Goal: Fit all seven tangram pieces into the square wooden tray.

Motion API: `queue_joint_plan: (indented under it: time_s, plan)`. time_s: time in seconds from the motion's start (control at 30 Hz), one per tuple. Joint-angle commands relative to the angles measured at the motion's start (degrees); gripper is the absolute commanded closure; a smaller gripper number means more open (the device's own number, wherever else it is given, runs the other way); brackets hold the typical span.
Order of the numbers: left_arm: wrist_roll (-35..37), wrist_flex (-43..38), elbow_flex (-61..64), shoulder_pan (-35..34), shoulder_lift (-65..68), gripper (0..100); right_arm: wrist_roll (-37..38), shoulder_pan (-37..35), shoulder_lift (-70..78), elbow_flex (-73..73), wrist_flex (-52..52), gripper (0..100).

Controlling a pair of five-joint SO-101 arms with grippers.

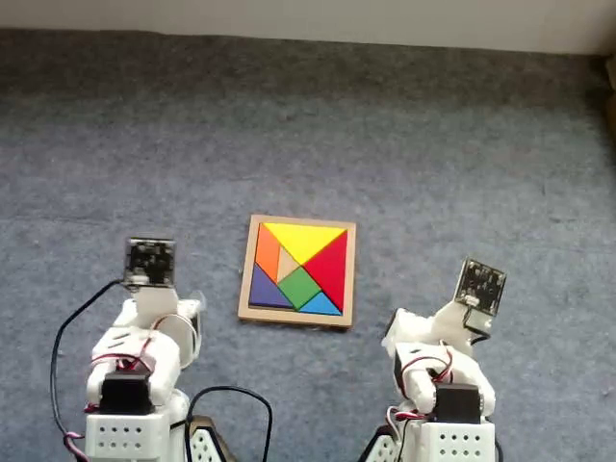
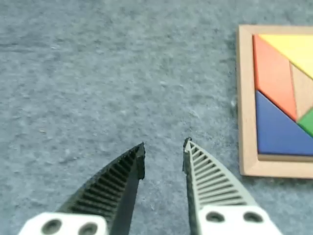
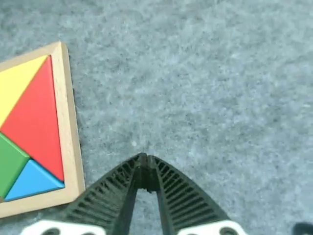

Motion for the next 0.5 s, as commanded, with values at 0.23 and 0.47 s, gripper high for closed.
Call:
queue_joint_plan:
  time_s: [0.23,0.47]
  plan:
    - [0.4,0.0,4.5,9.0,-2.2,86,0.6,0.7,0.5,7.9,2.9,99.4]
    - [0.7,7.1,5.1,10.4,-2.1,85,0.6,0.7,0.5,7.9,2.9,99.4]
